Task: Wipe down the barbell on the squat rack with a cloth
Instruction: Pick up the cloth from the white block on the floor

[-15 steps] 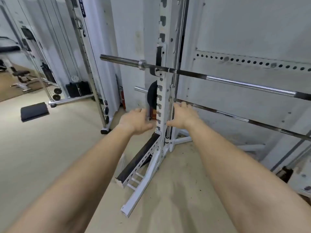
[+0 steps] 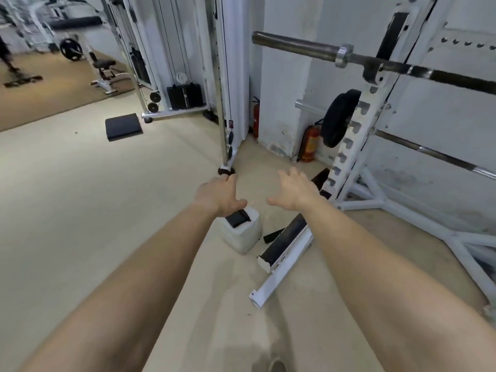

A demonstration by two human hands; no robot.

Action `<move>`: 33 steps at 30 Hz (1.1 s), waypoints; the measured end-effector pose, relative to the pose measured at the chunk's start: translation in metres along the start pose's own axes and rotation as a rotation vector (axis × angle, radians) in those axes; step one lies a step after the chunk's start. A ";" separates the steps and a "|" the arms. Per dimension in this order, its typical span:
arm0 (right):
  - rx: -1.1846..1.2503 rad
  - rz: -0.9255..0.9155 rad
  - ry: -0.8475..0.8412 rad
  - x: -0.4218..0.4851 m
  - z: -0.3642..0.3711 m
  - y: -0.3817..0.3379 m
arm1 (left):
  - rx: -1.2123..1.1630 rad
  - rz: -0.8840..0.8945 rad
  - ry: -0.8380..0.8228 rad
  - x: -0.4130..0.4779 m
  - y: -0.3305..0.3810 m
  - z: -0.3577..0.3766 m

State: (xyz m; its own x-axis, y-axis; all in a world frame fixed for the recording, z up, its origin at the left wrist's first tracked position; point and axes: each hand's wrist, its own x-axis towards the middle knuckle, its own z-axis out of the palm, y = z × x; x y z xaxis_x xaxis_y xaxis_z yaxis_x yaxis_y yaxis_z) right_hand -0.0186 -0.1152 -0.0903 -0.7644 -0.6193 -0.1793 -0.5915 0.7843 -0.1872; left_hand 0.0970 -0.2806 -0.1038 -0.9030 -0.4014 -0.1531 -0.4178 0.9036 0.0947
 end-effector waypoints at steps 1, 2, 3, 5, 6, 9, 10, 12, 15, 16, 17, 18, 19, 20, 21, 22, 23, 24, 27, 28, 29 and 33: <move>-0.001 -0.010 -0.019 0.016 0.009 -0.009 | -0.002 -0.011 -0.013 0.009 -0.013 0.006; 0.005 -0.019 -0.036 0.032 0.019 -0.018 | -0.005 -0.015 -0.027 0.020 -0.025 0.012; 0.015 -0.022 -0.058 0.049 0.029 -0.025 | -0.008 -0.021 -0.045 0.033 -0.037 0.019; 0.032 -0.034 -0.095 0.086 0.050 -0.037 | -0.003 -0.039 -0.078 0.062 -0.060 0.032; 0.037 -0.037 -0.108 0.107 0.061 -0.042 | -0.001 -0.047 -0.091 0.078 -0.071 0.039; 0.056 -0.028 -0.150 0.174 0.094 -0.050 | 0.006 -0.062 -0.134 0.137 -0.100 0.059; 0.070 -0.020 -0.166 0.197 0.105 -0.051 | 0.003 -0.068 -0.148 0.158 -0.109 0.067; 0.097 0.002 -0.206 0.242 0.127 -0.050 | -0.010 -0.081 -0.183 0.201 -0.125 0.083; 0.131 0.040 -0.269 0.302 0.164 -0.044 | -0.047 -0.087 -0.245 0.257 -0.144 0.115; 0.142 0.056 -0.288 0.320 0.177 -0.040 | -0.058 -0.085 -0.269 0.274 -0.150 0.128; 0.155 0.073 -0.306 0.337 0.192 -0.037 | -0.063 -0.083 -0.295 0.290 -0.156 0.143; 0.169 0.093 -0.326 0.354 0.207 -0.034 | -0.065 -0.081 -0.323 0.305 -0.163 0.160; 0.179 0.115 -0.347 0.370 0.223 -0.030 | -0.066 -0.078 -0.353 0.320 -0.169 0.177; 0.185 0.138 -0.373 0.385 0.240 -0.026 | -0.068 -0.078 -0.384 0.335 -0.175 0.195; 0.190 0.158 -0.396 0.399 0.257 -0.022 | -0.072 -0.076 -0.411 0.350 -0.180 0.213; 0.196 0.178 -0.414 0.414 0.276 -0.017 | -0.078 -0.071 -0.438 0.366 -0.186 0.232; 0.203 0.199 -0.430 0.428 0.295 -0.013 | -0.085 -0.065 -0.465 0.382 -0.192 0.251; 0.209 0.219 -0.441 0.443 0.314 -0.008 | -0.092 -0.059 -0.487 0.399 -0.198 0.271; 0.234 0.278 -0.472 0.490 0.375 0.006 | -0.112 -0.043 -0.539 0.453 -0.215 0.334; 0.253 0.302 -0.482 0.506 0.396 0.010 | -0.121 -0.036 -0.553 0.471 -0.220 0.356; 0.281 0.330 -0.492 0.522 0.418 0.014 | -0.133 -0.031 -0.569 0.489 -0.225 0.378; 0.392 0.444 -0.506 0.581 0.512 0.023 | -0.206 -0.050 -0.610 0.555 -0.247 0.473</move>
State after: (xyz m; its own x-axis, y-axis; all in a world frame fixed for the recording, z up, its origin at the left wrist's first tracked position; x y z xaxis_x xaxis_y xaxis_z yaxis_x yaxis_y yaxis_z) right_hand -0.3448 -0.4761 -0.6935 -0.6425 -0.2654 -0.7189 -0.0514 0.9509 -0.3051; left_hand -0.2533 -0.6558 -0.6775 -0.6879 -0.2304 -0.6883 -0.5236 0.8142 0.2508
